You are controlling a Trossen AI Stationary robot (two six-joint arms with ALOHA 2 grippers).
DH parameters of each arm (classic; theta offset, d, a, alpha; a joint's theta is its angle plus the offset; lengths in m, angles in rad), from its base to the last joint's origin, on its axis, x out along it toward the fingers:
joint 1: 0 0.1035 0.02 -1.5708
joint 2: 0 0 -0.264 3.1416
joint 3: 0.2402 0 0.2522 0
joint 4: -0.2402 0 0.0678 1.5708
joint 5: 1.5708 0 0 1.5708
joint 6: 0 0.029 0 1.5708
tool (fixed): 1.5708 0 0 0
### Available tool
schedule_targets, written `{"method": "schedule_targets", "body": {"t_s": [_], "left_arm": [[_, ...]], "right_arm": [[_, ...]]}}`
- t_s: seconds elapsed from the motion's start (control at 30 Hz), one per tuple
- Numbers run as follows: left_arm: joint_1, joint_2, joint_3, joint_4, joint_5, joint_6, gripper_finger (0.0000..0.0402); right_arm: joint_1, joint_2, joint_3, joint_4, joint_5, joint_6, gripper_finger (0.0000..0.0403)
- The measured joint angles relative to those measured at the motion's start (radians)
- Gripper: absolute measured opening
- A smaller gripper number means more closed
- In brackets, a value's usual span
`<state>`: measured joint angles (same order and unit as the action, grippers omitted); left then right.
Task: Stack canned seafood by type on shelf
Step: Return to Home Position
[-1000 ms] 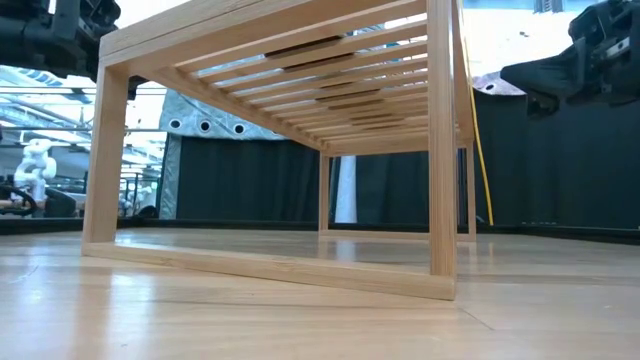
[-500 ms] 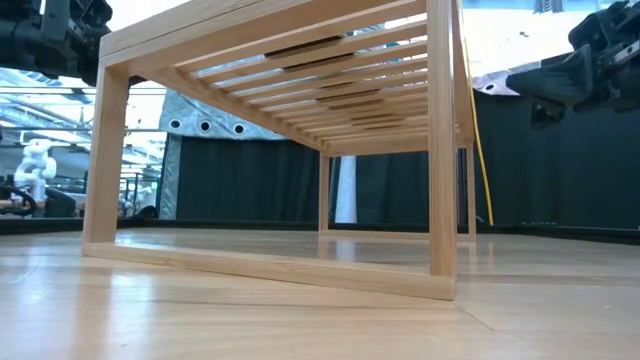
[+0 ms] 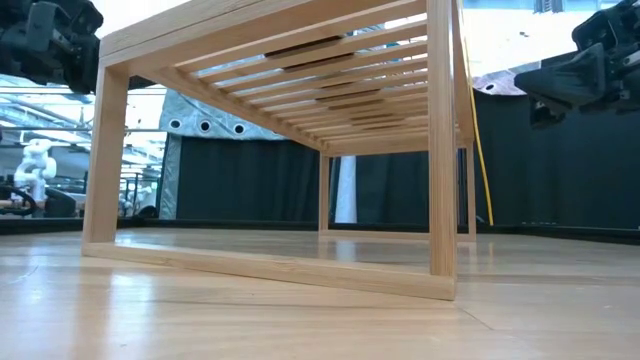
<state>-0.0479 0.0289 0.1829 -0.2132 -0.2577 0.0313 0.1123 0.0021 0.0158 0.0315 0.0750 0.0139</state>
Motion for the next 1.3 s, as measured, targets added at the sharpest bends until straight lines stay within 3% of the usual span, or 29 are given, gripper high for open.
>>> {"method": "schedule_targets", "body": {"t_s": [0.3, 0.5, 0.7, 1.03, 1.3], "left_arm": [[0.000, -0.028, 0.000, -0.009, -0.006, 0.001, 0.0008], [0.000, -0.028, -0.087, 0.223, 0.061, 0.043, 0.0008], [0.001, -0.029, -0.154, 0.306, 0.092, 0.088, 0.0008], [0.018, -0.029, -0.176, 0.327, 0.131, 0.091, 0.0008], [0.130, -0.028, -0.176, 0.280, 0.164, 0.132, 0.0008]], "right_arm": [[0.000, 0.001, 0.000, -0.001, 0.001, -0.007, 0.0000], [0.000, 0.001, 0.000, -0.001, 0.004, -0.007, 0.0000], [0.000, 0.001, 0.000, 0.000, 0.005, -0.007, 0.0000], [0.000, 0.001, 0.000, 0.000, 0.005, -0.007, 0.0000], [0.000, 0.001, 0.000, 0.001, 0.005, -0.007, 0.0000]]}}
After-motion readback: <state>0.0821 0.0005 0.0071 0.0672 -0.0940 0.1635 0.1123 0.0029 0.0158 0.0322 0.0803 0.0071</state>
